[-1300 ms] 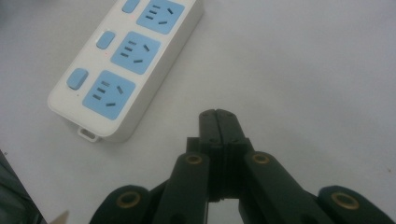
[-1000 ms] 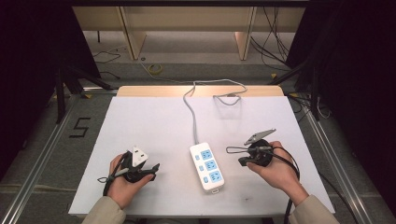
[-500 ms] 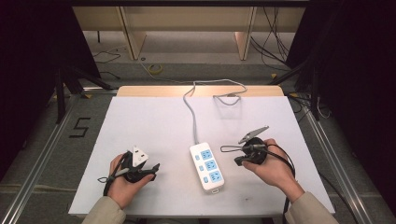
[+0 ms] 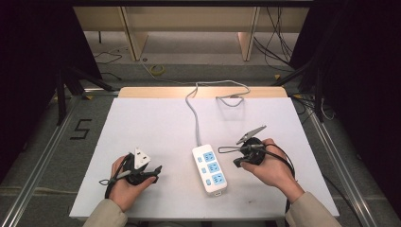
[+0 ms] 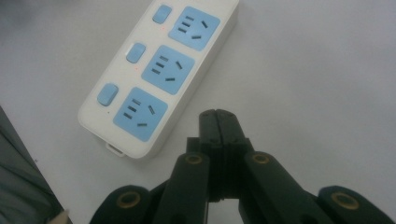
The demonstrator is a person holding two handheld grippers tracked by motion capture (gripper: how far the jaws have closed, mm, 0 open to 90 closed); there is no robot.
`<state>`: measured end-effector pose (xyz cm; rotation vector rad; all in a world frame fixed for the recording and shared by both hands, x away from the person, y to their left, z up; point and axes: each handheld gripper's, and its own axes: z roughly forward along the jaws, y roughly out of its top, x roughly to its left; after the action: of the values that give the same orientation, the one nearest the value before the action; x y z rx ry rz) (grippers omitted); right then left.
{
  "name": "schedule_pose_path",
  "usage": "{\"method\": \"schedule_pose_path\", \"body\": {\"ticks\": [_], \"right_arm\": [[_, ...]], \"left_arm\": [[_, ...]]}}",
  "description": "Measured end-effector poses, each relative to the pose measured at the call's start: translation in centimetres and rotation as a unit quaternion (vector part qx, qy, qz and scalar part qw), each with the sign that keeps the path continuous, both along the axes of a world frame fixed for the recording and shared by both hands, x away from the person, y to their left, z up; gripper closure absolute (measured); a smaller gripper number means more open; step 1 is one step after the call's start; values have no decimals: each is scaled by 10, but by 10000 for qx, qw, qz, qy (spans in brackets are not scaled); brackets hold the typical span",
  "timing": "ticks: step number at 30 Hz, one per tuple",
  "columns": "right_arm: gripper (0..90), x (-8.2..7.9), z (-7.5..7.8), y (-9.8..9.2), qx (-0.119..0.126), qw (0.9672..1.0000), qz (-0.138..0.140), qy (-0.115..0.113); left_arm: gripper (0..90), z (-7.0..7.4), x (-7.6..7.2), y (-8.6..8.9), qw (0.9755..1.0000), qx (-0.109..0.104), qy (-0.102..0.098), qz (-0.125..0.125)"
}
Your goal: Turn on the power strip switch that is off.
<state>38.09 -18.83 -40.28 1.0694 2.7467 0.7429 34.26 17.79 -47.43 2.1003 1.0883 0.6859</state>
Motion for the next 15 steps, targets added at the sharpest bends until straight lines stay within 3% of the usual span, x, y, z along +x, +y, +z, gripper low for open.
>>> {"method": "schedule_pose_path", "body": {"ticks": [15], "right_arm": [[900,1,2,11,-50,9999,110,89]], "left_arm": [[318,0,0,-1,10000,-10,-21,2]]}}
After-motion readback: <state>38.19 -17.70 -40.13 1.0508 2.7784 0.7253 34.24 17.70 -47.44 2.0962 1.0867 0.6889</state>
